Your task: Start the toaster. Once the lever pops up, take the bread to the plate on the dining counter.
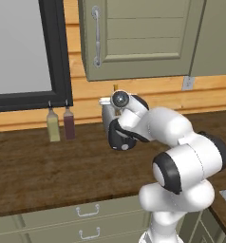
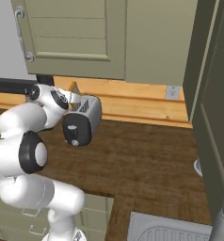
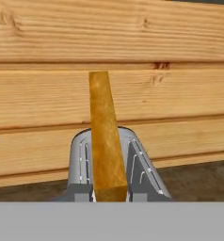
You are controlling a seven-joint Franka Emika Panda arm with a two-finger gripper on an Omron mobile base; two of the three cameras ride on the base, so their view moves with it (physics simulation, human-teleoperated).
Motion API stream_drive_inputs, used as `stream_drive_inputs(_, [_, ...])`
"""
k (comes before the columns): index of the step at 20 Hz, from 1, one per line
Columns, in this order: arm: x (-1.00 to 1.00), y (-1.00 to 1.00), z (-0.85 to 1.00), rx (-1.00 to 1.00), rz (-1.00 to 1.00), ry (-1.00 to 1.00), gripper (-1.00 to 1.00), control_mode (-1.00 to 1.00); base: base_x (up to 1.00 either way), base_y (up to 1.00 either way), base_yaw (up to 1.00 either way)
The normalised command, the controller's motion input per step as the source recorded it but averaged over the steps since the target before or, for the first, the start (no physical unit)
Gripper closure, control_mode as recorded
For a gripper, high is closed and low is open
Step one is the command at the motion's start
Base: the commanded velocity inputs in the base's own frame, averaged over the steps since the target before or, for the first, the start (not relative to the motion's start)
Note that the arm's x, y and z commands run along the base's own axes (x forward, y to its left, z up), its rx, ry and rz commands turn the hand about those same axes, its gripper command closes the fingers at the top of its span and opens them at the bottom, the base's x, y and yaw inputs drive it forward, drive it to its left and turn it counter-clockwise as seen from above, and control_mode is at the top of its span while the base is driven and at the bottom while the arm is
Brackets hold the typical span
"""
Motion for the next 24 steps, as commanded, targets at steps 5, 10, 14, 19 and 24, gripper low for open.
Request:
stream_drive_inputs(5, [-0.17,0.02,0.09,0.0,0.02,-0.03,1.0,-1.0,0.0,0.0,0.0])
stream_drive_inputs(10, [-0.44,0.02,0.25,0.0,0.04,0.0,1.0,-1.0,0.0,0.0,0.0])
stream_drive_inputs(14, [-0.61,0.08,0.27,0.0,0.05,-0.03,1.0,-1.0,0.0,0.0,0.0])
stream_drive_inputs(19, [-0.44,0.01,0.49,0.0,0.05,-0.06,1.0,-1.0,0.0,0.0,0.0])
stream_drive_inputs(24, [-0.38,0.0,0.57,0.0,0.03,-0.01,1.0,-1.0,0.0,0.0,0.0])
